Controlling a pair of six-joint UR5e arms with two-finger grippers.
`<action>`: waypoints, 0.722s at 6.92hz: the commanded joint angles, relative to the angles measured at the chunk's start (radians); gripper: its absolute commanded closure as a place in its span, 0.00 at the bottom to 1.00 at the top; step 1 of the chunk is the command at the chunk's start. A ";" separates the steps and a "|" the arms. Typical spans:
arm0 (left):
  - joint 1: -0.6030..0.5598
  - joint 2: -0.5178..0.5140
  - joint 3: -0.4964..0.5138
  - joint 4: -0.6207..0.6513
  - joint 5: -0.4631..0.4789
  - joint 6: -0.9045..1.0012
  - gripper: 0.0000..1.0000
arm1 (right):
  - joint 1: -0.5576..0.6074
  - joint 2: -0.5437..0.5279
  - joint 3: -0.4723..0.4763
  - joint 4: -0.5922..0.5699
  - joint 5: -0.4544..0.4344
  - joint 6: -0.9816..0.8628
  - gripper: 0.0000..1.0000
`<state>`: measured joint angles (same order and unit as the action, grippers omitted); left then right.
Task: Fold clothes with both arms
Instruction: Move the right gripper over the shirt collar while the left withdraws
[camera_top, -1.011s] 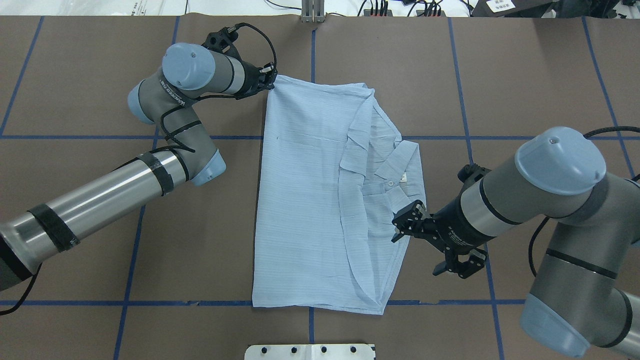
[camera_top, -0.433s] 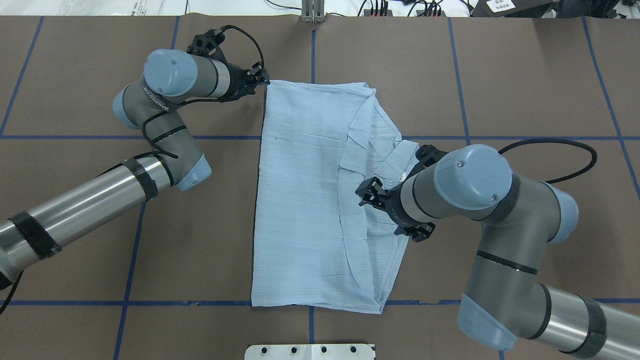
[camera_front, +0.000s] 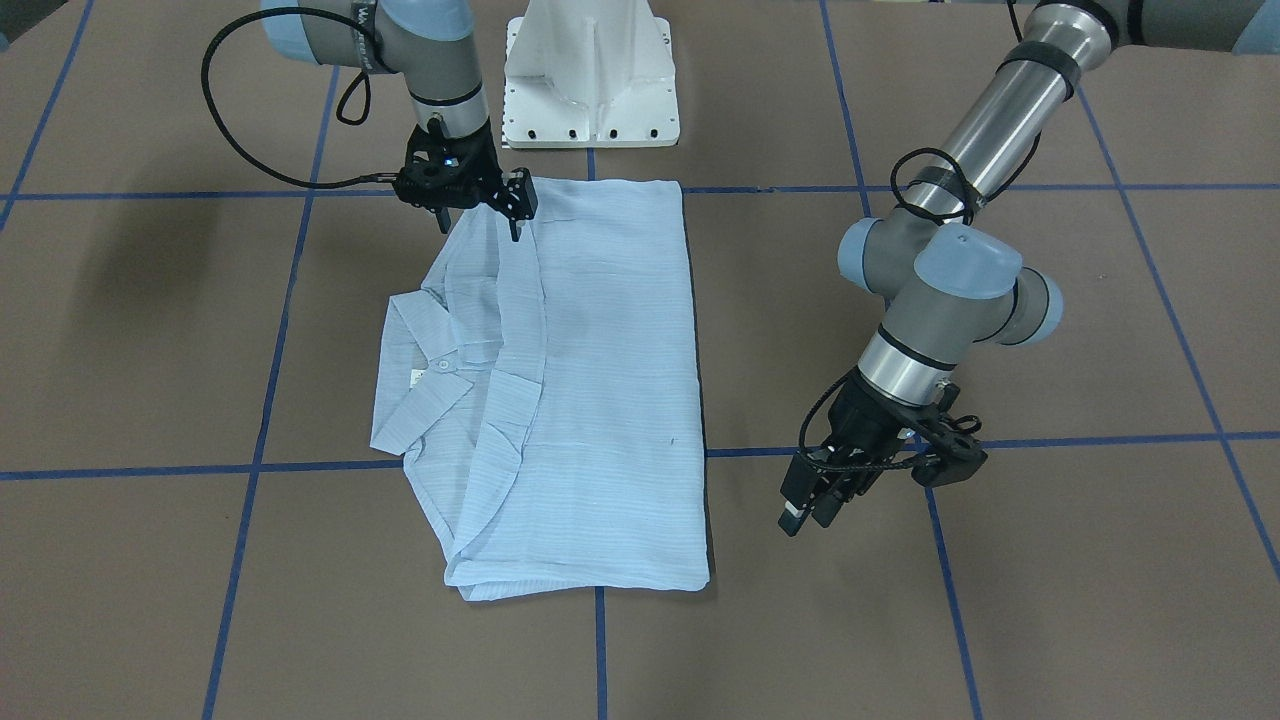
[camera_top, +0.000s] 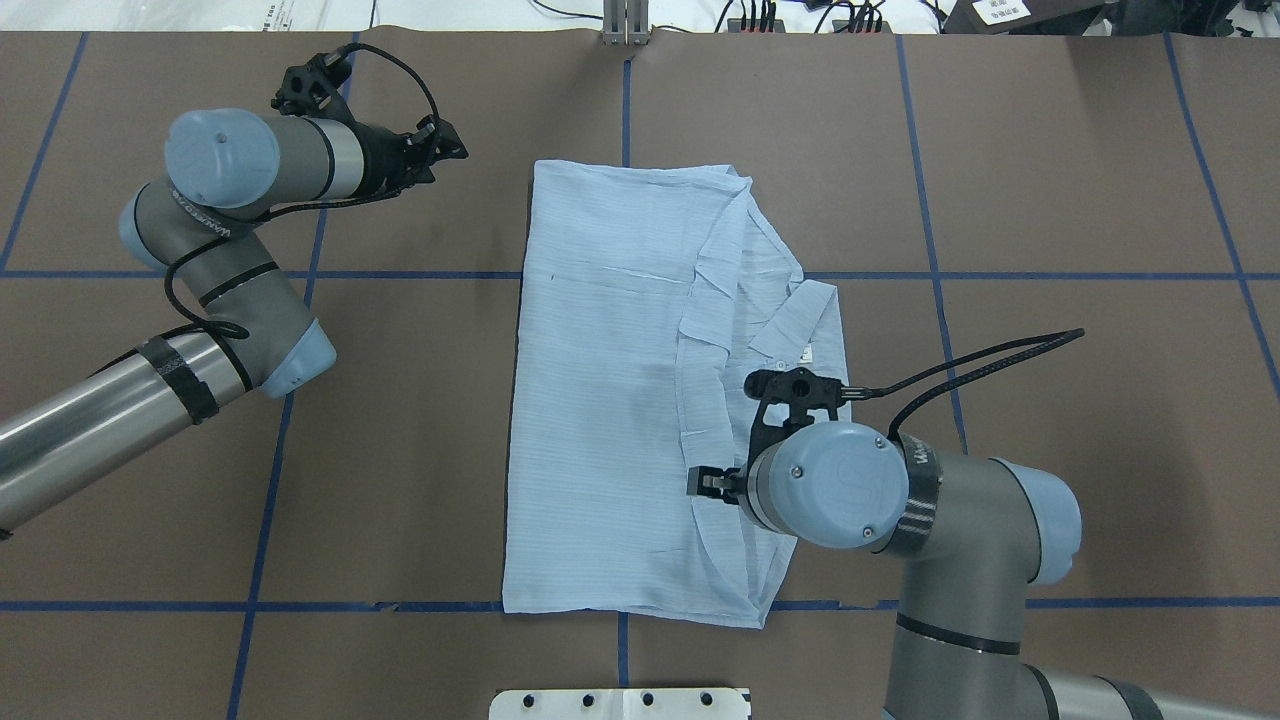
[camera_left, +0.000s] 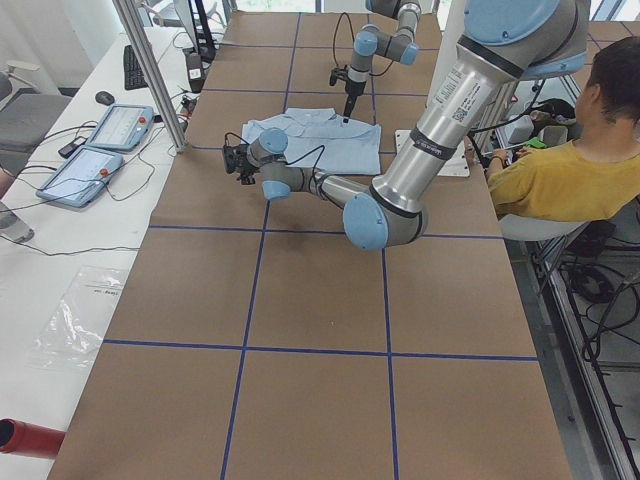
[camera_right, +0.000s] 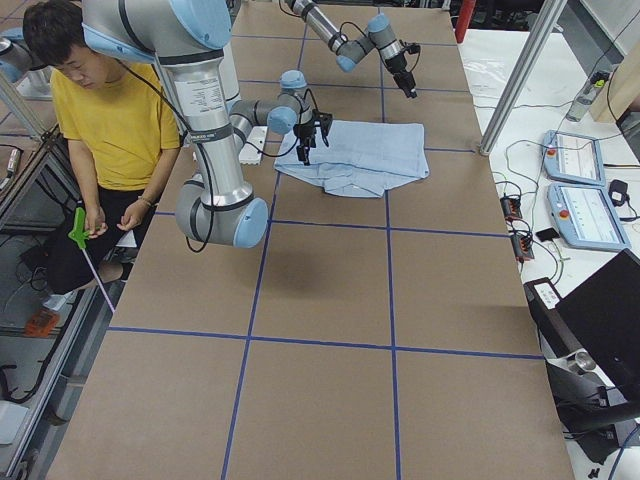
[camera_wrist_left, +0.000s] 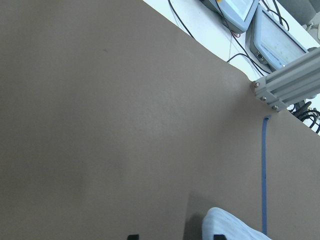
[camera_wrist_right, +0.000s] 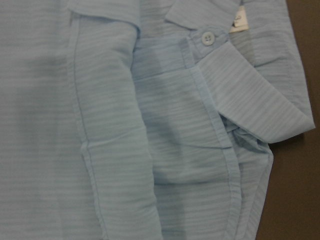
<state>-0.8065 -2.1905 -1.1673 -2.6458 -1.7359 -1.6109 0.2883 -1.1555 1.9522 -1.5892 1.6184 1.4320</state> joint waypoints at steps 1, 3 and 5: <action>0.003 0.015 -0.009 -0.006 0.006 -0.027 0.38 | -0.044 0.040 -0.004 -0.105 -0.020 -0.252 0.00; 0.016 0.046 -0.005 -0.075 0.003 -0.027 0.38 | -0.078 0.114 -0.024 -0.233 -0.083 -0.337 0.00; 0.039 0.057 -0.008 -0.118 0.003 -0.030 0.38 | -0.098 0.153 -0.106 -0.233 -0.117 -0.372 0.00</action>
<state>-0.7842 -2.1403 -1.1728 -2.7415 -1.7332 -1.6397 0.1991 -1.0326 1.8938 -1.8137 1.5181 1.0848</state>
